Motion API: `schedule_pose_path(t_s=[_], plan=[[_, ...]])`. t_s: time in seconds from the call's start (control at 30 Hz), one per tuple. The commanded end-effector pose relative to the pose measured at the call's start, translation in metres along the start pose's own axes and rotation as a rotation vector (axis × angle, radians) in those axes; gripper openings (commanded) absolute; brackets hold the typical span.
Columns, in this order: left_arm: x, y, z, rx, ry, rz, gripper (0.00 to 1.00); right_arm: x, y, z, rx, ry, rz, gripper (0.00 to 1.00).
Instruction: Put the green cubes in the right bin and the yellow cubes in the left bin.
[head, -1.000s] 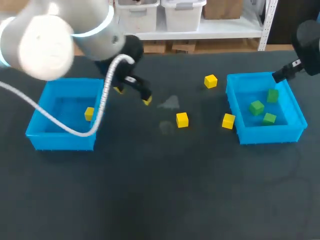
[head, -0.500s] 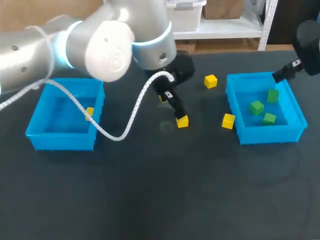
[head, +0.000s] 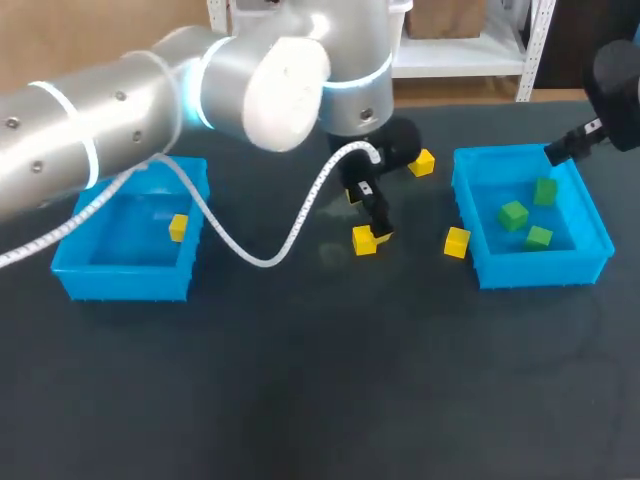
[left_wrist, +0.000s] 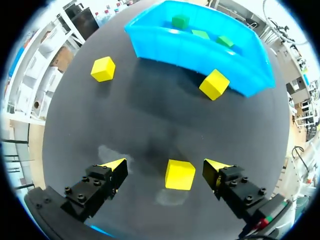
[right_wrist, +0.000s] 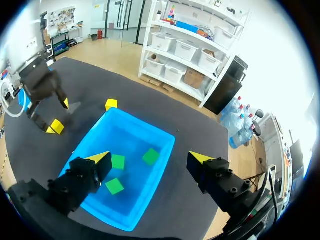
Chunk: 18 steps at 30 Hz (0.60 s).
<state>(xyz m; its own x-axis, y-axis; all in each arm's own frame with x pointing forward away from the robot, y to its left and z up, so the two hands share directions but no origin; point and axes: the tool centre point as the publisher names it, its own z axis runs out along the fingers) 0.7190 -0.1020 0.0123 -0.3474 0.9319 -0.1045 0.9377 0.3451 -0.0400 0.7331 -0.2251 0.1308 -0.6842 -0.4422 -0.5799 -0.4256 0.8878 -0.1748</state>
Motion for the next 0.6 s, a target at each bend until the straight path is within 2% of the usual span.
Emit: schedule_pose_path(t_s=[0.03,0.37,0.6], plan=[[-0.008,0.004,0.004,0.013,0.132,0.006,1.0,0.002,0.001,0.0,0.008,-0.009,0.002,1.0],[0.003,-0.015,0.0,0.036,0.142,0.033,1.0,0.002,0.001,0.0,0.008,-0.009,0.002,1.0],[0.023,-0.022,-0.002,0.03,0.147,0.044,1.0,0.002,0.001,0.0,0.008,-0.009,0.002,1.0]])
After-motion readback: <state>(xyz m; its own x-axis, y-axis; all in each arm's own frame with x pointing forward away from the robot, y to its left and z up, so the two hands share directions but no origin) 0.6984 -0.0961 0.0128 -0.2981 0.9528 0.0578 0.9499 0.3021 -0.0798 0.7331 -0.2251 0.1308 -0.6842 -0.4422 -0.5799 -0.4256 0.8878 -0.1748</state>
